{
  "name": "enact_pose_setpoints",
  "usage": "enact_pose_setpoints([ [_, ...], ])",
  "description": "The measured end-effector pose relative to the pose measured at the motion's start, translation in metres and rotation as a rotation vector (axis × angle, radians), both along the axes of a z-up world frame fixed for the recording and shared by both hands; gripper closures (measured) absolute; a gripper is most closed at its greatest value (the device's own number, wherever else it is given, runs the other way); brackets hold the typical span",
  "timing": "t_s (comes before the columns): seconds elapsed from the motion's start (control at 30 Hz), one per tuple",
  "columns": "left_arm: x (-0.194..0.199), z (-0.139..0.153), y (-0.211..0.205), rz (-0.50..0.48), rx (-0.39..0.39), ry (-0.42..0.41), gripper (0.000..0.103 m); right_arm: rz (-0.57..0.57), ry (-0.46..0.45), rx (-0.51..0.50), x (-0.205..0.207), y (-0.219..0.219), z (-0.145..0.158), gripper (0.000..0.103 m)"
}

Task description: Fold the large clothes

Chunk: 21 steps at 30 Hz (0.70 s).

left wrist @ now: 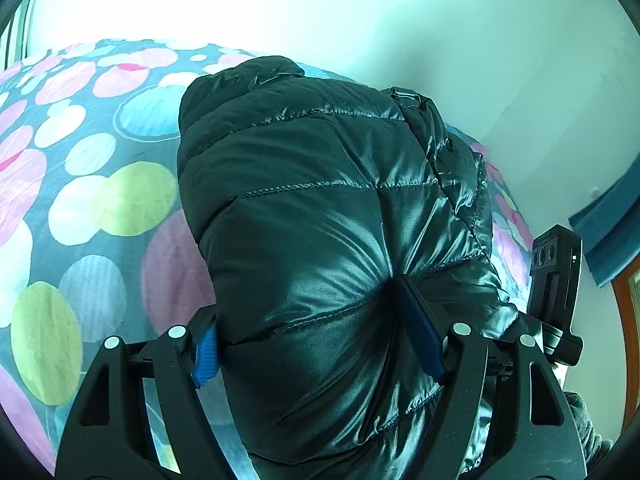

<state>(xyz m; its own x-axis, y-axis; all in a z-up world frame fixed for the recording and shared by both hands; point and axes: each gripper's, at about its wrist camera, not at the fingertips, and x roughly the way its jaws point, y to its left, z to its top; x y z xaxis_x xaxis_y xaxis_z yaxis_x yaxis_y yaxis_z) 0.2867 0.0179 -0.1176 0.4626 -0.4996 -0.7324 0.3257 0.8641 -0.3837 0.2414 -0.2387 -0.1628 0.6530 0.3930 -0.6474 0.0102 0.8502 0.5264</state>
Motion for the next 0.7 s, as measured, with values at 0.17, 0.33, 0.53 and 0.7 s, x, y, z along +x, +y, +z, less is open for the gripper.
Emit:
enact_pose_setpoints([
  [0.17, 0.012, -0.015, 0.018, 0.027, -0.010, 0.026, 0.027, 0.022, 0.021, -0.019, 0.019, 0.016, -0.009, 0.075],
  [0.33, 0.016, -0.032, 0.023, 0.043, -0.021, 0.052, 0.027, 0.026, 0.036, -0.043, 0.028, 0.027, -0.016, 0.075],
  [0.53, 0.018, -0.041, 0.023, 0.046, -0.021, 0.056, 0.027, 0.026, 0.056, -0.051, 0.040, 0.029, -0.024, 0.075],
  [0.7, 0.020, -0.045, 0.024, 0.046, -0.023, 0.059, 0.026, 0.017, 0.061, -0.047, 0.045, 0.029, -0.029, 0.074],
])
